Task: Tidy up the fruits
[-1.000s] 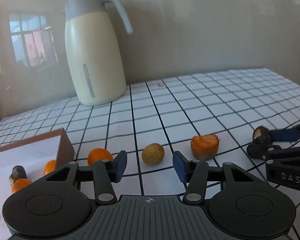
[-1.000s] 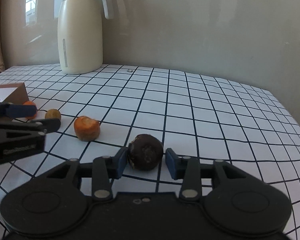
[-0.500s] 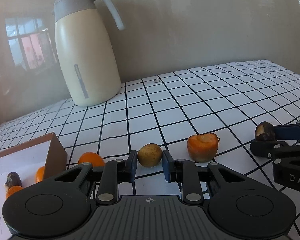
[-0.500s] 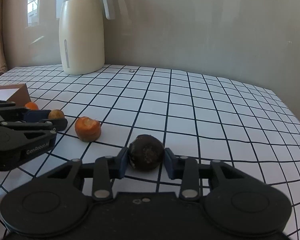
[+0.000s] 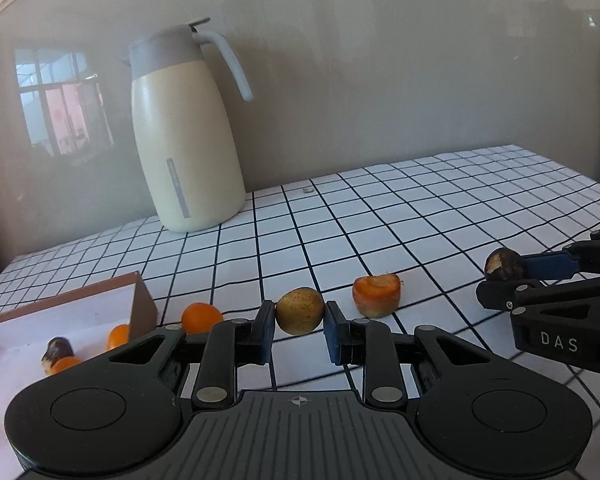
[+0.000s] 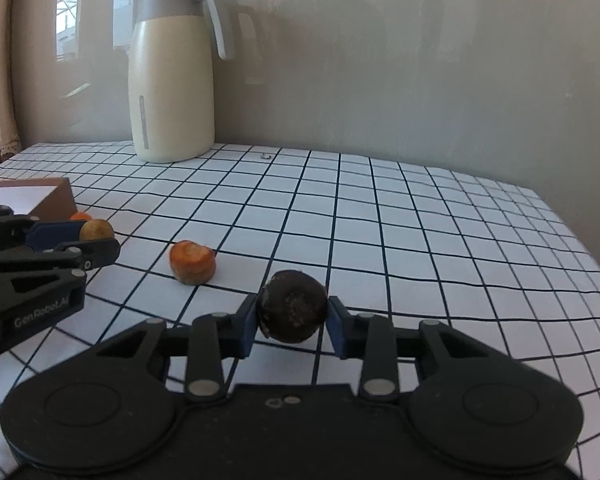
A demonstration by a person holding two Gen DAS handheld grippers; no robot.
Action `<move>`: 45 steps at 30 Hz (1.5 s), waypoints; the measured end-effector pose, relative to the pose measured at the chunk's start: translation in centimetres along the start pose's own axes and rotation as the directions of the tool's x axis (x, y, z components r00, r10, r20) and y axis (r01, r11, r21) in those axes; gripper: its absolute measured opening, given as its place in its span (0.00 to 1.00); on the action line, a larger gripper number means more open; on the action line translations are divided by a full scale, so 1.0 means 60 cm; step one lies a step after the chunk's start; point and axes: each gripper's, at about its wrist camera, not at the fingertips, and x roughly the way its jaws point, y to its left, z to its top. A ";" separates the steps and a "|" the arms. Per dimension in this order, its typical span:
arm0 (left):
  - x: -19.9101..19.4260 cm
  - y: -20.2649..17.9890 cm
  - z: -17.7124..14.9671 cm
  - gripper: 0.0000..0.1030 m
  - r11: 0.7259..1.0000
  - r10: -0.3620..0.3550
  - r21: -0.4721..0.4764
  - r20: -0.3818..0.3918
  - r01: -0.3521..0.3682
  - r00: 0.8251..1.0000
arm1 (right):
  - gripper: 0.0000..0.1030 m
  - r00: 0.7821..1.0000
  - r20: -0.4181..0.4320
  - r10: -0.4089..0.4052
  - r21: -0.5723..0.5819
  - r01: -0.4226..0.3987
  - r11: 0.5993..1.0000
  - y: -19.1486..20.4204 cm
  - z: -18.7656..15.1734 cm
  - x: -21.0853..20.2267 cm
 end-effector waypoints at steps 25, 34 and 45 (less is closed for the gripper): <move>-0.247 0.067 -0.055 0.25 0.996 0.083 -0.022 0.186 -0.081 0.979 | 0.27 0.983 0.162 0.087 -0.002 -0.088 0.996 0.054 -0.048 -0.196; -0.296 0.123 -0.082 0.26 0.987 0.160 -0.060 0.192 -0.151 0.968 | 0.27 0.958 0.216 0.190 -0.070 -0.179 0.981 0.117 -0.044 -0.232; -0.348 0.190 -0.104 0.26 0.962 0.266 -0.128 0.222 -0.242 0.938 | 0.27 0.919 0.253 0.304 -0.148 -0.274 0.950 0.193 -0.026 -0.256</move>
